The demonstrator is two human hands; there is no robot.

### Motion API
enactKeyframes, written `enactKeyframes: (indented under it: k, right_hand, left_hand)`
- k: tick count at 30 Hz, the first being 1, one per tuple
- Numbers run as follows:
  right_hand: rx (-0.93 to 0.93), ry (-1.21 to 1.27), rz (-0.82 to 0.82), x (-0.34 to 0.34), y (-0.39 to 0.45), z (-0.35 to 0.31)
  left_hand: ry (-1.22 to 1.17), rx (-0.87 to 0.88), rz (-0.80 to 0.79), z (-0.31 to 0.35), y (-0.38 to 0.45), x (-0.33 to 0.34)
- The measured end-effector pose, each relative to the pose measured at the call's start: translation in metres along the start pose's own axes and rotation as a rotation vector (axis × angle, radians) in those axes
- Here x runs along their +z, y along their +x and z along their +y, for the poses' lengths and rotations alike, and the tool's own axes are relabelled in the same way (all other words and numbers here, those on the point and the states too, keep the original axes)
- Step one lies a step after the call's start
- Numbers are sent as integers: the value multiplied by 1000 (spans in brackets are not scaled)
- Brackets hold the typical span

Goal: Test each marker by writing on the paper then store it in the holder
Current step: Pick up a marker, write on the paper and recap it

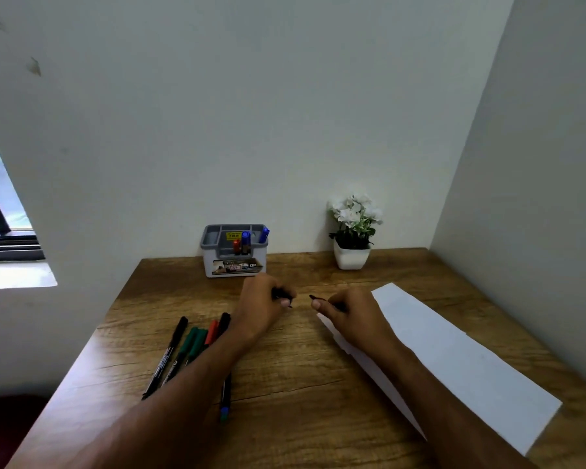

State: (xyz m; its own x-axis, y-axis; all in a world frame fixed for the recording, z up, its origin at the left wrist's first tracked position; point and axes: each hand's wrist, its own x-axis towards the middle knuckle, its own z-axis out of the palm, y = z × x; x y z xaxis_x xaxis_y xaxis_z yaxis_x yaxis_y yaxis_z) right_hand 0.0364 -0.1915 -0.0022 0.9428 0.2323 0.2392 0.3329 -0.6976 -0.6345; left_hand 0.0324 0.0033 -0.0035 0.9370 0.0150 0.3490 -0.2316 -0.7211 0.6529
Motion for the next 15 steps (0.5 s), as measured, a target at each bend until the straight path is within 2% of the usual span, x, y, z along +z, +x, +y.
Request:
enactKeyframes:
  k: [3, 9, 12, 15]
  right_hand:
    - [19, 94, 11, -3, -1, 0]
    - [130, 372, 26, -15, -7, 3]
    - [158, 592, 39, -19, -12, 2]
    - [168, 774, 52, -26, -17, 4]
  left_hand:
    - [52, 1, -48, 5, -1, 12]
    - [117, -10, -43, -2, 0, 19]
    - [124, -21, -55, -5, 0, 21]
    - [132, -44, 1, -2, 0, 22]
